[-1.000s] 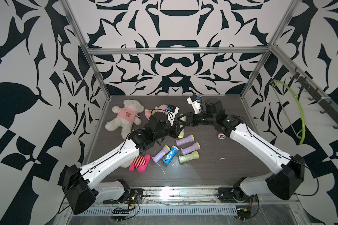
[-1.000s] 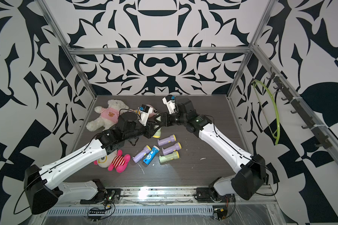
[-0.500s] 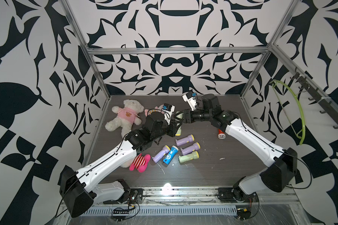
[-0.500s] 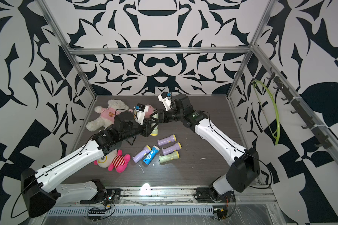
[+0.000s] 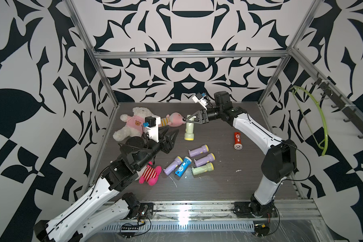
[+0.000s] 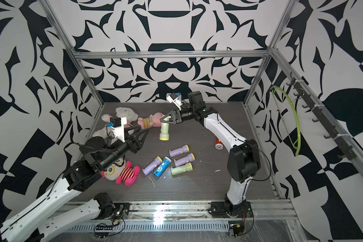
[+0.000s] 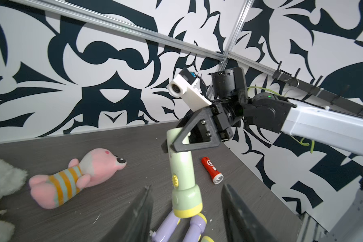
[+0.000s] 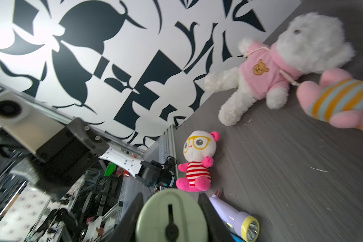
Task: Close the plug at the bottom of the flashlight
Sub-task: Adjust the flashlight at the center of the board.
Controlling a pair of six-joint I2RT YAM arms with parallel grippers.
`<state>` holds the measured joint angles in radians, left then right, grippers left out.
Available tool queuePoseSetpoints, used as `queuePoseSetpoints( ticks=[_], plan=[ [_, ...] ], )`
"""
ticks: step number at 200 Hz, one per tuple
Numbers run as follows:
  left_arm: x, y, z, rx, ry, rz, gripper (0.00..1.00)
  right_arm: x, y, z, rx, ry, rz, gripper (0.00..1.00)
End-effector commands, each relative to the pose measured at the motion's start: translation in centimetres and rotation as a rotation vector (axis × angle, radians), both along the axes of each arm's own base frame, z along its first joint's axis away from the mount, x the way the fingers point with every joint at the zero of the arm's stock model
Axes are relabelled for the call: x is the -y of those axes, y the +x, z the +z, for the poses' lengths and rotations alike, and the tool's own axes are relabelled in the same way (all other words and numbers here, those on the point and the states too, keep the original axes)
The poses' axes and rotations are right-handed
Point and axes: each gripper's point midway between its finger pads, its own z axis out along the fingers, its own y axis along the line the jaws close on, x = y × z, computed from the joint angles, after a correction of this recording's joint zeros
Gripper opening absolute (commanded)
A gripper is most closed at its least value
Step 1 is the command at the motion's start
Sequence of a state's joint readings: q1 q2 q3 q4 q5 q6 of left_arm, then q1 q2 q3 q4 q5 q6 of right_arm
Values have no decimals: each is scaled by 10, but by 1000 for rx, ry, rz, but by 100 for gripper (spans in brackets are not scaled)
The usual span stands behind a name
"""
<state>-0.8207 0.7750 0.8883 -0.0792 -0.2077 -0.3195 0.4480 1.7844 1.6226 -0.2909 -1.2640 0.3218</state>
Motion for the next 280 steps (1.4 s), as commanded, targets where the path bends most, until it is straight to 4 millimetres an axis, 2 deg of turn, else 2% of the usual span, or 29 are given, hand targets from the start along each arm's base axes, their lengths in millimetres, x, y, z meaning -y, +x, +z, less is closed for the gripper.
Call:
queuePoseSetpoints(
  ticks=[1, 34, 67, 124, 169, 208, 280],
  plan=[
    [2, 9, -25, -41, 56, 23, 54, 5, -41, 59, 122, 135, 174, 0],
    [27, 8, -41, -59, 104, -82, 57, 7, -63, 69, 142, 162, 247, 0],
    [47, 2, -43, -55, 98, -192, 60, 9, -69, 72, 147, 168, 259, 0],
    [54, -10, -33, -34, 52, -277, 57, 9, -70, 69, 135, 169, 269, 0],
    [54, -16, -39, -57, 67, -297, 57, 8, -68, 71, 142, 177, 276, 0],
    [52, -9, -48, -80, 94, -262, 57, 9, -70, 73, 127, 193, 297, 0],
    [66, 7, -41, -70, 106, -256, 57, 14, -84, 81, 127, 224, 330, 0]
  ],
)
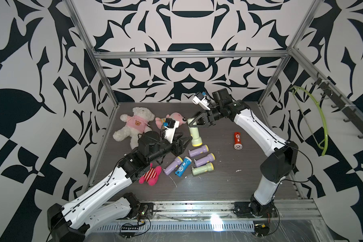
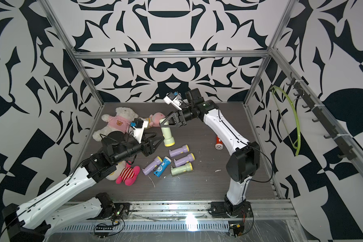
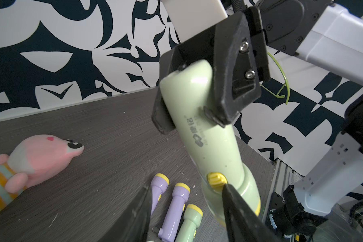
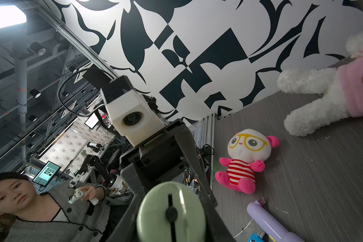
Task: Close the plug at the bottom of the flashlight
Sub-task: Adjust the flashlight at the center of the board.
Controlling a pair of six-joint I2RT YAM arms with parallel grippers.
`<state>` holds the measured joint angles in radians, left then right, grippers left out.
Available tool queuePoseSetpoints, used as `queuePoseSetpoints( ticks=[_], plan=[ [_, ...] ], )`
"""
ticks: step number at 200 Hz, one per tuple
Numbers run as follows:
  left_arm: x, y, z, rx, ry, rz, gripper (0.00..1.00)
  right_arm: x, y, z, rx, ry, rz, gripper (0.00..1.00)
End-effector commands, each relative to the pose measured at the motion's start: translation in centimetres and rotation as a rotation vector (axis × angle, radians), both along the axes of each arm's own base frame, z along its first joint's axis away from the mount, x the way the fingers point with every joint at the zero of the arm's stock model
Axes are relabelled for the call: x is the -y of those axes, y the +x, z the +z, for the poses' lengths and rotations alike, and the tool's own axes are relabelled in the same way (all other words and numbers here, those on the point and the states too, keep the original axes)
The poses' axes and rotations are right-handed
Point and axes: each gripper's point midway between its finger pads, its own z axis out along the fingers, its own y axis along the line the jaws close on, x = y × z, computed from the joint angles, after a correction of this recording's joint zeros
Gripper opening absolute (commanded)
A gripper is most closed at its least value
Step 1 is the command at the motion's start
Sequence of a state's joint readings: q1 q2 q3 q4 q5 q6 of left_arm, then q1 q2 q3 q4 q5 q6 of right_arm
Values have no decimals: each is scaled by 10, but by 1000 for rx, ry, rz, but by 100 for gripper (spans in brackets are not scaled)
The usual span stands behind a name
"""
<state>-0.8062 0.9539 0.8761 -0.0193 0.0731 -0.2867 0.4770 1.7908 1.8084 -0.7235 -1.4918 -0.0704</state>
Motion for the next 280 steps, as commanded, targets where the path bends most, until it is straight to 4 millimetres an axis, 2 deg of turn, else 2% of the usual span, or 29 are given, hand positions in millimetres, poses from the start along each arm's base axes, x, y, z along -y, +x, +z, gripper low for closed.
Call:
queuePoseSetpoints(
  ticks=[1, 30, 67, 119, 132, 141, 150, 174, 191, 224, 247, 260, 265, 280],
  plan=[
    [4, 9, 7, 21, 9, 11, 57, 6, -24, 34, 38, 93, 82, 0],
    [2, 18, 14, 38, 7, 39, 57, 7, -28, 34, 31, 106, 97, 0],
    [-18, 31, 25, 71, -7, 124, 58, 8, -30, 33, 12, 123, 111, 0],
    [-39, 32, 45, 130, -19, 194, 60, 5, -26, 32, -14, 121, 113, 0],
    [-41, 29, 52, 136, -31, 190, 62, -1, -17, 22, -19, 54, 76, 0],
    [-42, 23, 56, 139, -46, 173, 63, -10, -1, 6, -5, -38, -3, 0],
    [-41, 17, 58, 134, -58, 149, 64, -14, 11, -2, 11, -76, -62, 0],
    [-37, 0, 56, 105, -76, 67, 70, -21, 32, -10, 59, -139, -186, 0],
    [-33, -8, 48, 63, -74, 21, 72, -24, 39, -7, 95, -138, -233, 0],
    [-32, -10, 35, 17, -67, 11, 74, -33, 23, 12, 208, -108, -239, 0],
    [-32, -9, 33, 9, -84, 9, 83, -36, 7, 30, 273, -82, -232, 0],
    [-30, -9, 33, 6, -90, 0, 84, -35, -3, 40, 290, -58, -212, 0],
    [-29, -10, 33, 8, -92, -10, 89, -34, -6, 44, 295, -50, -208, 0],
    [-26, -10, 33, 3, -89, -34, 91, -33, -19, 52, 302, -24, -170, 0]
  ],
)
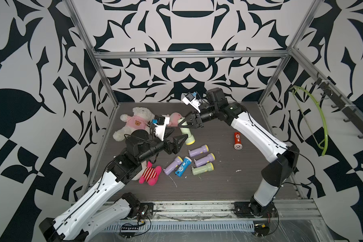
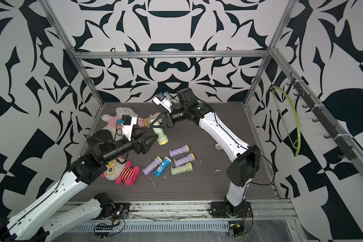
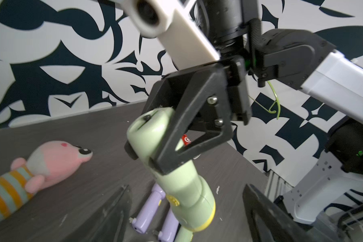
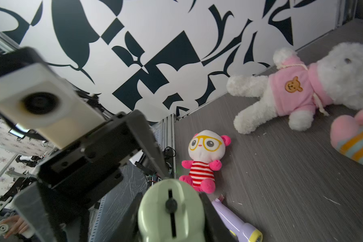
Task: Close the plug at the bottom of the flashlight
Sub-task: Adjust the flashlight at the center of the board.
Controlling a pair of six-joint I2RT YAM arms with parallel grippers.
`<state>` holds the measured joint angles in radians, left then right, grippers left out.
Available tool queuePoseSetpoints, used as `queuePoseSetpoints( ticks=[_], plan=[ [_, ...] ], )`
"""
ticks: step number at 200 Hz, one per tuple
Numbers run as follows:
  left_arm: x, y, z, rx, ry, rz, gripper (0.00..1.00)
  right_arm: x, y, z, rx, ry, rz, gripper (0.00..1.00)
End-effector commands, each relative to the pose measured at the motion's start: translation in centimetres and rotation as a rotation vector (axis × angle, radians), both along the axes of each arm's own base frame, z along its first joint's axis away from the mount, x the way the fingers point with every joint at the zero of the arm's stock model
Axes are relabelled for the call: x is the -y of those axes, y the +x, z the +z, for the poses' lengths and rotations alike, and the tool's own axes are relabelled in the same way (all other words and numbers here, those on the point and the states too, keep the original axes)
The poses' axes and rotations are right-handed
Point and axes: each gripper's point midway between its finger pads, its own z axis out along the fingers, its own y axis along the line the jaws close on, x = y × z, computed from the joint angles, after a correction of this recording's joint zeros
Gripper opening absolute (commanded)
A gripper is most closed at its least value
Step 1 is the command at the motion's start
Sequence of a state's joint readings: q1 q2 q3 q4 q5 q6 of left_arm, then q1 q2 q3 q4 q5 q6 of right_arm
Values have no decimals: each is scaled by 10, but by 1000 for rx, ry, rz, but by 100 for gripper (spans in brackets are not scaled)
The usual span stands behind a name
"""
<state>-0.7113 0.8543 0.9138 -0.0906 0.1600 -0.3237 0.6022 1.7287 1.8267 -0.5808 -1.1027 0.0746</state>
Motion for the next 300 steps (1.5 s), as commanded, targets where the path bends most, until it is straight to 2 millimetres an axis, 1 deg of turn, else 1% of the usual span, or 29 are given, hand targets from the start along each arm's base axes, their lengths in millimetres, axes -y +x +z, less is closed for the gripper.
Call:
queuePoseSetpoints(
  ticks=[1, 23, 42, 60, 94, 96, 99, 115, 130, 145, 163, 178, 191, 209, 238, 251, 268, 276, 300],
  plan=[
    [5, -4, -1, -3, -14, -51, 91, 7, -23, 50, 130, 107, 50, 0],
    [8, -5, 2, -8, -20, -94, 92, 7, -47, 57, 146, 123, 116, 0],
    [14, -11, 11, -1, -51, -157, 90, 7, -65, 60, 180, 126, 146, 0],
    [22, -20, 21, 5, -79, -233, 86, 8, -71, 61, 204, 128, 150, 0],
    [32, -32, 35, -3, -141, -340, 86, 8, -72, 60, 220, 126, 144, 0],
    [33, -31, 35, -5, -143, -342, 82, 8, -72, 60, 220, 127, 145, 0],
    [34, -32, 35, -6, -146, -348, 80, 7, -72, 60, 220, 127, 146, 0],
    [36, -34, 37, -7, -156, -374, 72, 6, -73, 60, 221, 131, 151, 0],
    [37, -35, 37, -13, -154, -382, 70, 6, -73, 61, 226, 132, 149, 0],
    [36, -35, 36, -14, -150, -379, 65, 7, -72, 61, 234, 129, 141, 0],
    [34, -36, 36, -14, -147, -372, 56, 6, -70, 58, 241, 123, 132, 0],
    [33, -38, 35, -19, -143, -370, 46, 6, -68, 58, 250, 120, 121, 0],
    [32, -37, 32, -30, -135, -360, 43, 6, -67, 58, 255, 122, 117, 0],
    [32, -37, 29, -36, -124, -355, 35, 5, -67, 60, 255, 126, 117, 0],
    [30, -33, 25, -44, -112, -332, 22, 5, -66, 61, 258, 125, 111, 0],
    [30, -31, 23, -41, -103, -326, 14, 5, -66, 60, 252, 123, 112, 0],
    [30, -26, 21, -30, -87, -300, 0, 5, -65, 59, 248, 118, 108, 0],
    [28, -23, 19, -18, -79, -277, 0, 4, -64, 58, 245, 113, 101, 0],
    [24, -12, 15, 16, -47, -216, 0, 4, -62, 55, 232, 97, 92, 16]
  ],
)
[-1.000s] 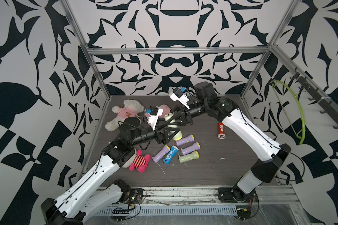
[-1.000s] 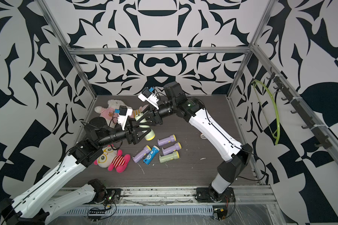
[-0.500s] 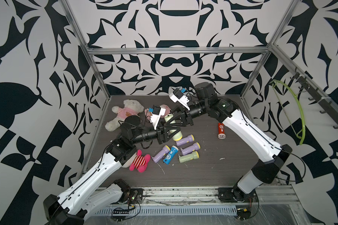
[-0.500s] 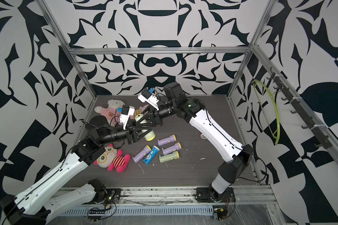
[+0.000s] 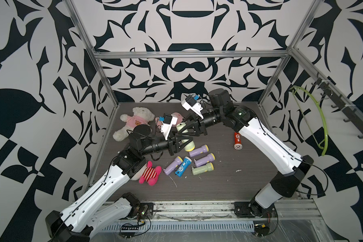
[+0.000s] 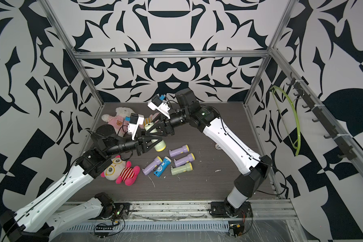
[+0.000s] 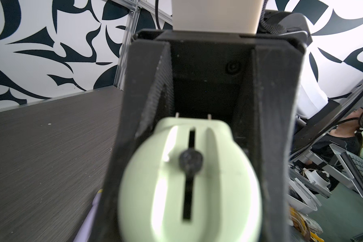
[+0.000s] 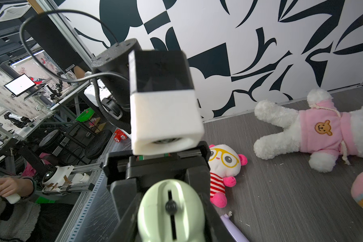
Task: Close the plug at the bottom of the flashlight
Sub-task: Adjust the flashlight at the center of the board.
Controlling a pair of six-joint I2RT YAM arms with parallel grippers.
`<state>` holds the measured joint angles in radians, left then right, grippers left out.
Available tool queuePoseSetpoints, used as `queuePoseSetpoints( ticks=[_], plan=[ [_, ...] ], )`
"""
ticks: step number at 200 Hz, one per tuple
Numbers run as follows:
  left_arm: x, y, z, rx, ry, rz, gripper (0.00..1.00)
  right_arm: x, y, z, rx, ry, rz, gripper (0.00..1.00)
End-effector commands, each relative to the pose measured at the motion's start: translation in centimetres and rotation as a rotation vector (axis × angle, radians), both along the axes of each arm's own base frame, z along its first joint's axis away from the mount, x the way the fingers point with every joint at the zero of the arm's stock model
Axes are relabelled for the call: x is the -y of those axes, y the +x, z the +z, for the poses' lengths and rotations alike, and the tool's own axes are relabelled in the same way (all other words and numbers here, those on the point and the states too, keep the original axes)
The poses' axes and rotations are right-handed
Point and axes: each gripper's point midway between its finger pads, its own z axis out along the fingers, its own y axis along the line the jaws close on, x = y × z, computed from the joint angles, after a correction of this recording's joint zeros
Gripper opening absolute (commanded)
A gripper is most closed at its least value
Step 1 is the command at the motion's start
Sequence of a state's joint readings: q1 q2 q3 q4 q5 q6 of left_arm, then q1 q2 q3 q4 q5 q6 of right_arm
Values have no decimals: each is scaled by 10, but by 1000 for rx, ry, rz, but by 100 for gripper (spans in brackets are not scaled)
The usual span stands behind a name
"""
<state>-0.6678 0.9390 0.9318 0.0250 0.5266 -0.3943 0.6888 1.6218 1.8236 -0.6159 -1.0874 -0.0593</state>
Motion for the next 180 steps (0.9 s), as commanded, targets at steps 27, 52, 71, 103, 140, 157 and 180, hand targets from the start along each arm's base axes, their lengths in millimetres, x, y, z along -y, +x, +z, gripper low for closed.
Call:
queuePoseSetpoints(
  ticks=[27, 52, 71, 103, 140, 157, 180],
  plan=[
    [-12, 29, -6, 103, 91, 168, 0, 4, -3, 19, 19, 21, -36, 48],
    [-17, 49, -21, 127, 166, 256, 0, 6, 0, 25, 30, 24, -71, 53],
    [-20, 64, -32, 144, 225, 312, 0, 9, 2, 28, 48, 21, -109, 54],
    [-24, 77, -45, 187, 303, 362, 0, 19, 15, 28, 79, -11, -244, 50],
    [-31, 76, -48, 225, 342, 383, 0, 33, 37, 25, 10, -59, -399, 43],
    [-34, 74, -47, 241, 346, 390, 0, 37, 44, 24, -23, -81, -436, 43],
    [-36, 74, -49, 257, 360, 394, 0, 37, 48, 29, -50, -81, -460, 43]
  ],
)
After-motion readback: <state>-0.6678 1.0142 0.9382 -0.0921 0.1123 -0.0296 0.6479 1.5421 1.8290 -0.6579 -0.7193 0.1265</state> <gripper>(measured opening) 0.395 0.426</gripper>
